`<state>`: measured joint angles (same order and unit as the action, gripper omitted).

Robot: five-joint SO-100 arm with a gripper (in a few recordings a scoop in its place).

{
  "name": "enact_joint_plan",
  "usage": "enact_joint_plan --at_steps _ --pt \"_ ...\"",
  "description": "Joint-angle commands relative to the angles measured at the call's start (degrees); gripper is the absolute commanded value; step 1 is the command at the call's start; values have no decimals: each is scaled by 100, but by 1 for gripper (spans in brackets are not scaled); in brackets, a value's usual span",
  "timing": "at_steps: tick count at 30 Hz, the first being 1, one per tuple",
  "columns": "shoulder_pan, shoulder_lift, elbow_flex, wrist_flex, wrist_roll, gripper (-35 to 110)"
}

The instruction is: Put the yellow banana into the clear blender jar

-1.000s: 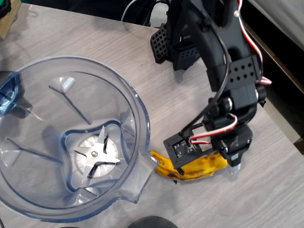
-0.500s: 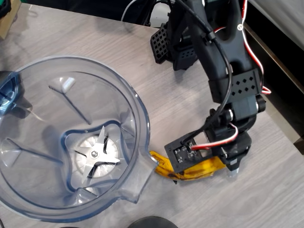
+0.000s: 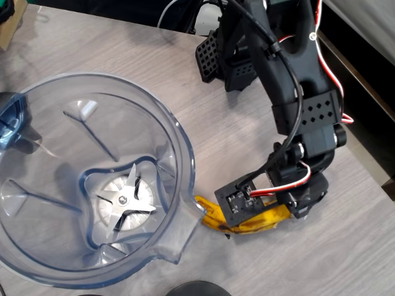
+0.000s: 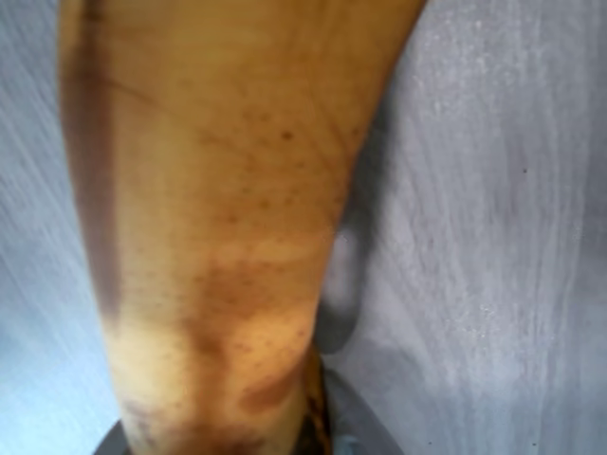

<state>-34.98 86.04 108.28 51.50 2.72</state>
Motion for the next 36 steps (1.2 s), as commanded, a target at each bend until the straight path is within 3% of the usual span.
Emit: enact_joint_plan --at_steps 1,30,36 --pt "-53 26 -211 18 62 6" --pt "-114 747 -229 439 123 8" --pt "-123 1802 -229 686 123 8"
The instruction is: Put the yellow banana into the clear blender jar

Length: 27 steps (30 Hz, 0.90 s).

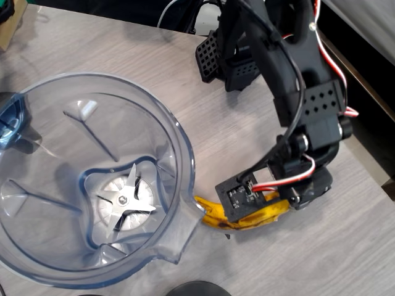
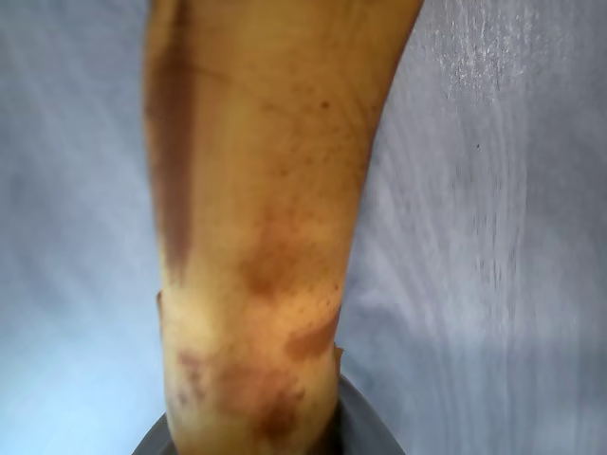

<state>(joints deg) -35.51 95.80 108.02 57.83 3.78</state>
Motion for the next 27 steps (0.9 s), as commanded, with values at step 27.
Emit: enact_joint_plan --at_steps 27 --pt "132 5906 -123 -1151 88 8"
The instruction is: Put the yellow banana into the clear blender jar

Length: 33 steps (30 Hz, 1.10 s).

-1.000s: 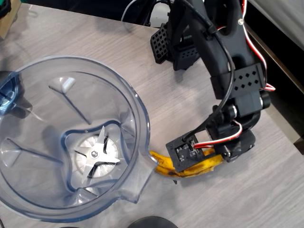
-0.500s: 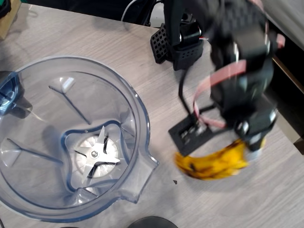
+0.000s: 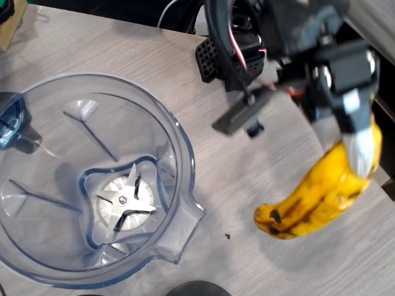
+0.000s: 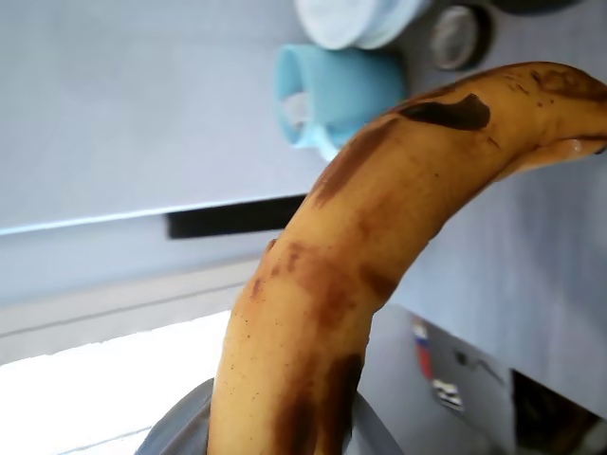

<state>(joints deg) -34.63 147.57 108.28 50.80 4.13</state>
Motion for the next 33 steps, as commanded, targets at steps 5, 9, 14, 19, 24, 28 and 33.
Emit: enact_joint_plan --at_steps 5,9,14,19,24,28,33 --pt "396 1318 -167 -1266 44 8" --pt "879 1573 -202 -1758 53 8" --pt "1564 1485 -404 -2329 53 8" --pt "2329 475 -2215 -1424 483 8" --pt "3015 -580 -3718 -967 861 8" --pt "3533 -949 -4008 -1072 879 8" --pt "4166 -1389 -3964 -861 870 8"
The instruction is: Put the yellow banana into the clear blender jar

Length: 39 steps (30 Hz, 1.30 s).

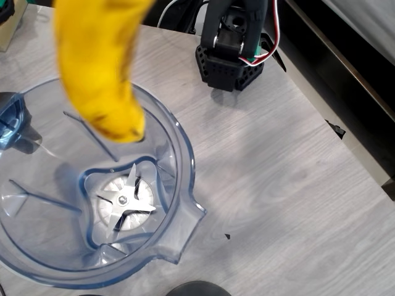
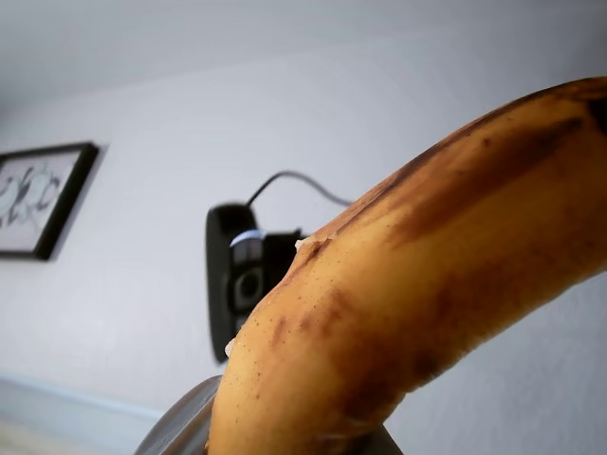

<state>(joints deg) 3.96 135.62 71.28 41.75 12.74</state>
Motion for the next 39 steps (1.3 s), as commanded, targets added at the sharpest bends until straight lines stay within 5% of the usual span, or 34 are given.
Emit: enact_joint_plan --at_steps 1,28,34,39 --pt "466 -360 -255 105 9 8" --pt "756 -3542 -255 2575 -308 9" --pt "756 -3779 -114 2874 -694 44" --pt "773 -3313 -167 2900 -800 45"
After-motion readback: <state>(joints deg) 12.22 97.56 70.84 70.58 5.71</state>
